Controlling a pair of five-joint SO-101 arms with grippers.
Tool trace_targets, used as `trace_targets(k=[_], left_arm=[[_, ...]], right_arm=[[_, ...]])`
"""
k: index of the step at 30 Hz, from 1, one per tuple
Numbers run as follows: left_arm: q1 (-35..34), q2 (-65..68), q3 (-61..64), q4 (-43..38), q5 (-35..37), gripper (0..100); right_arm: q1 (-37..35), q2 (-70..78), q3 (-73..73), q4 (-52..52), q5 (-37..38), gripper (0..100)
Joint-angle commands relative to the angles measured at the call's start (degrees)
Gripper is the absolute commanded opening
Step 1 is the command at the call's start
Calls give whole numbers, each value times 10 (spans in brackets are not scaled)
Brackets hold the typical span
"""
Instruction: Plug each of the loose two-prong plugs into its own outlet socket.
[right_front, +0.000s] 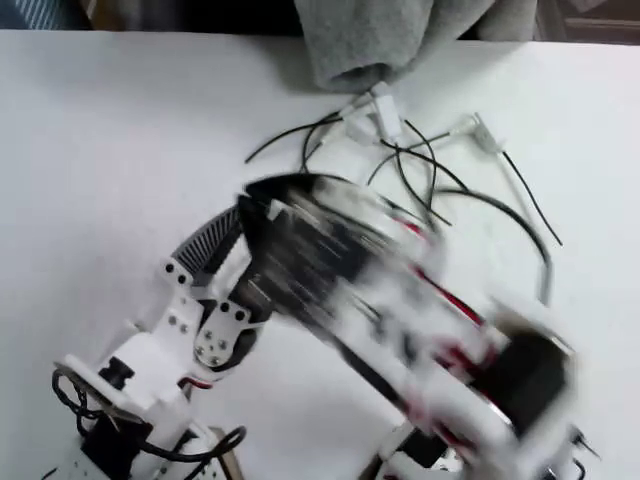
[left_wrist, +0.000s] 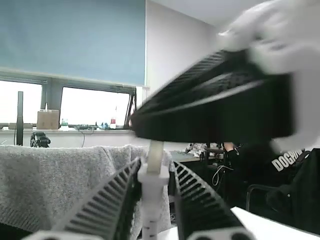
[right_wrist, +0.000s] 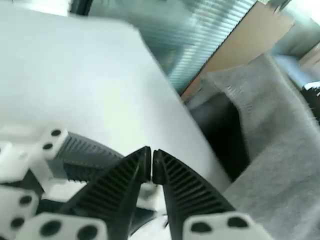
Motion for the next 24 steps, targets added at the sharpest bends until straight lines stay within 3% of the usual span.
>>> trace_targets(k=[1,14,18,24], left_arm=[[0,-5,-7,-3,-5,23],[-2,-5,-8,0,-6,23],[-2,-5,-8,-1,-7,23],[0,-5,-5,-1,-7,23]], right_arm=[[44,54,-11,-16,-4,19],[262,167,-17,-87,36,19],[245,132,-58,-60,36,19],[102,63,-136,29,36,19]])
